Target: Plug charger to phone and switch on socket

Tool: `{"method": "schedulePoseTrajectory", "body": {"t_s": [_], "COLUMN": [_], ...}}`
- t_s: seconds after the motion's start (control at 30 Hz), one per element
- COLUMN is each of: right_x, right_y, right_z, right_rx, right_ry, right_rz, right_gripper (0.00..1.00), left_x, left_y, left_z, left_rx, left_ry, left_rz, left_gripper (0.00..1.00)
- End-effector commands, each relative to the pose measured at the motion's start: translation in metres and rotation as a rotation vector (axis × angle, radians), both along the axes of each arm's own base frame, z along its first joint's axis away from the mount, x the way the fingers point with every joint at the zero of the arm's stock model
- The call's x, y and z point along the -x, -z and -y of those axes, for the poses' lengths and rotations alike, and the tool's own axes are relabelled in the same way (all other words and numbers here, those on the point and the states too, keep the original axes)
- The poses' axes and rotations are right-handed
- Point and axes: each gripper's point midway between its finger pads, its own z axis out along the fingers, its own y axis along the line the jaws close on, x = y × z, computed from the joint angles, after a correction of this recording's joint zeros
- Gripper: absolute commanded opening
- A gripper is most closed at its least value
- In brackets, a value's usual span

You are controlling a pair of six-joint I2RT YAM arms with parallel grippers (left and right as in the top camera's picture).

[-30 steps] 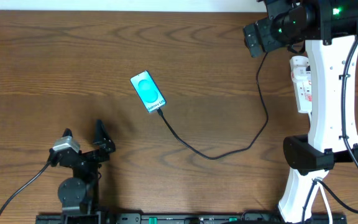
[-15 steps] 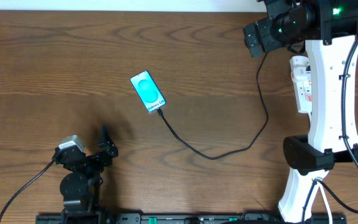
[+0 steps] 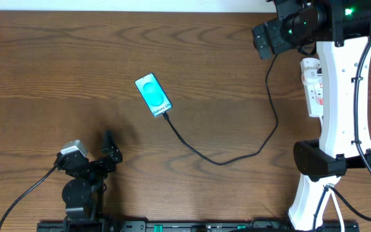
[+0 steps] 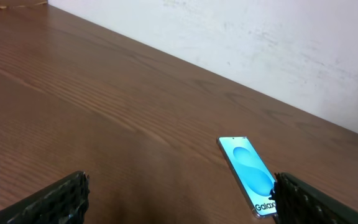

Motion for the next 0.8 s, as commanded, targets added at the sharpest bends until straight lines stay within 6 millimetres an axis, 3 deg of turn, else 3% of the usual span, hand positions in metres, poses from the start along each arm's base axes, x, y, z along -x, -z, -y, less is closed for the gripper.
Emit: {"method": "schedulePoseTrajectory", "body": {"t_s": [0.0,0.53,0.77], "right_x": [0.002,0.001,-0.020], "right_y": [-0.004,-0.005,-0.020], "right_z": [-0.001,-0.001,-0.019], "right_rx": [0.004,0.003,-0.026], "right_ry": [0.002,0.003,-0.025], "right_rz": [0.013,0.016,0.128], "right_gripper": [0.99,0.99,0.99], "left_x": [0.002,0.002,0.002], "left_y": [0.014,0.014,0.014], "left_z": [-0.001,-0.001,-0.001], "left_rx": [-0.001,-0.001,-0.001], "left_ry": [-0.005,-0.006,-0.005], "left_rz": [-0.042,-0.042,-0.042], "left_gripper": [0.94,0.94,0.94]}}
